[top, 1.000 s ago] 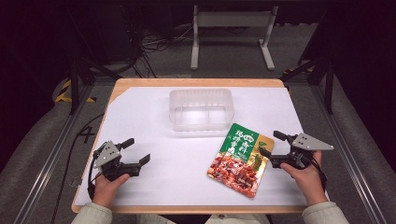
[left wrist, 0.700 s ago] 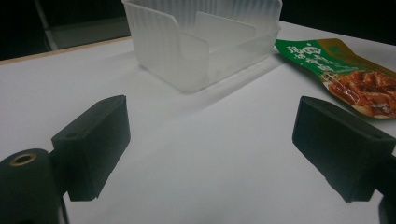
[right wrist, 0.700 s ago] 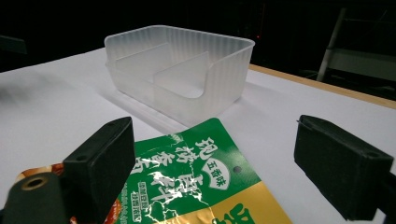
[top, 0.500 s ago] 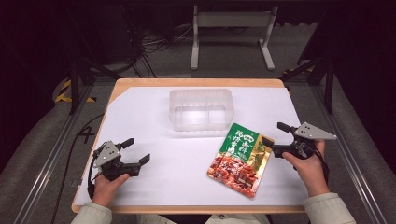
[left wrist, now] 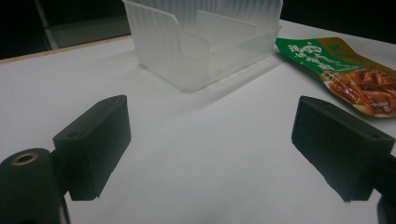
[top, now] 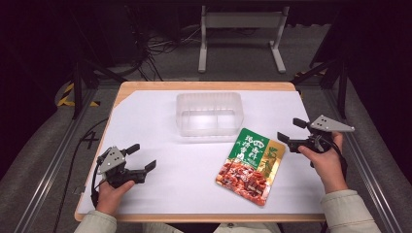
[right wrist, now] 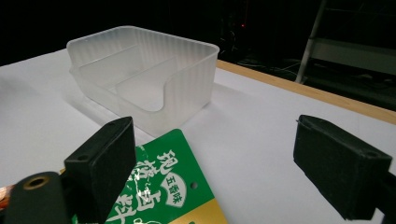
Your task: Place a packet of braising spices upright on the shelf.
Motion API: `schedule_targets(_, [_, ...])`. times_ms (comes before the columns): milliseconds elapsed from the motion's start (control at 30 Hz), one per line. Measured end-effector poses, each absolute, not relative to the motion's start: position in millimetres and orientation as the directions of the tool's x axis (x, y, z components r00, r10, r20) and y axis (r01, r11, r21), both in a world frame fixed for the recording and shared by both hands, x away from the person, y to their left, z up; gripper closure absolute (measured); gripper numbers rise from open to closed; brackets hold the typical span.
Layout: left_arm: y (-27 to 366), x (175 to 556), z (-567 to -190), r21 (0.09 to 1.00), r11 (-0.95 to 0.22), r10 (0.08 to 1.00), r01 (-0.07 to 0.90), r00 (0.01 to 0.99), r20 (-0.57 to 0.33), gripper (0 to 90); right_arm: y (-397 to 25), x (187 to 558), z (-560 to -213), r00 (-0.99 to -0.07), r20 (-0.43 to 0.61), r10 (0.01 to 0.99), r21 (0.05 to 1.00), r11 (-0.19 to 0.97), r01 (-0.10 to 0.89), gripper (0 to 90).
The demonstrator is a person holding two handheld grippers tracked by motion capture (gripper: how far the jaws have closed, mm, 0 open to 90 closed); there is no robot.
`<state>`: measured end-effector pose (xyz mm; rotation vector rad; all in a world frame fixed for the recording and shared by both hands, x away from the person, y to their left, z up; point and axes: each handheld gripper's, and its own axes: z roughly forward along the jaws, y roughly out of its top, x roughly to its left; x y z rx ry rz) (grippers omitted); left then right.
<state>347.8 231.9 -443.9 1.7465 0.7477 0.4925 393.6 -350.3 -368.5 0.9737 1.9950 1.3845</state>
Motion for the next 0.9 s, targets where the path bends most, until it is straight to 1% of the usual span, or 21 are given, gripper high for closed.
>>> schedule_targets(167, [232,348,-444,0.955,-0.178,0.7,0.239,0.712,-0.048,12.6,-350,400,-365,-0.609,-0.012,0.793,0.934,0.228,0.277,13.4])
schedule_targets(200, [232,348,-444,0.955,-0.177,0.7,0.239,0.712,-0.048,12.6,-349,403,-364,-0.62,0.0,0.784,0.926,0.234,0.296,15.2])
schedule_targets(233, [232,348,-444,0.955,-0.177,0.7,0.24,0.712,-0.049,12.6,-349,403,-364,-0.62,0.0,0.784,0.926,0.234,0.296,15.2])
schedule_targets(267, [232,348,-444,0.954,-0.178,0.7,0.241,0.712,-0.049,12.6,-348,407,-363,-0.626,-0.003,0.78,0.917,0.252,0.308,17.8])
schedule_targets(367, [232,348,-444,0.954,-0.177,0.7,0.242,0.712,-0.051,12.6,-346,411,-362,-0.638,-0.002,0.77,0.905,0.272,0.326,20.4])
schedule_targets(433, [232,348,-444,0.954,-0.177,0.7,0.242,0.712,-0.051,12.6,-344,413,-362,-0.647,0.006,0.763,0.892,0.288,0.347,24.2])
schedule_targets(500, [232,348,-444,0.953,-0.18,0.697,0.244,0.715,-0.052,12.6,-343,416,-362,-0.657,0.011,0.753,0.882,0.302,0.361,25.3])
schedule_targets(567, [231,349,-444,0.953,-0.181,0.698,0.244,0.715,-0.05,12.6,-341,419,-362,-0.674,0.021,0.739,0.858,0.332,0.391,31.0])
schedule_targets(600, [231,349,-445,0.952,-0.182,0.698,0.245,0.714,-0.051,12.6,-340,421,-362,-0.685,0.026,0.728,0.847,0.348,0.402,32.3])
schedule_targets(667, [231,349,-444,0.952,-0.181,0.698,0.245,0.715,-0.051,12.6,-340,423,-362,-0.693,0.023,0.721,0.836,0.366,0.409,32.4])
schedule_targets(700, [231,348,-444,0.952,-0.183,0.697,0.246,0.716,-0.051,12.6,-338,426,-363,-0.7,0.013,0.714,0.82,0.393,0.415,33.6])
schedule_targets(767, [232,348,-445,0.953,-0.179,0.698,0.246,0.714,-0.053,12.6,-336,429,-363,-0.711,0.006,0.703,0.807,0.417,0.419,38.6])
schedule_targets(900, [233,347,-444,0.952,-0.179,0.7,0.249,0.712,-0.055,12.6,-331,433,-366,-0.731,-0.013,0.682,0.776,0.468,0.422,39.9])
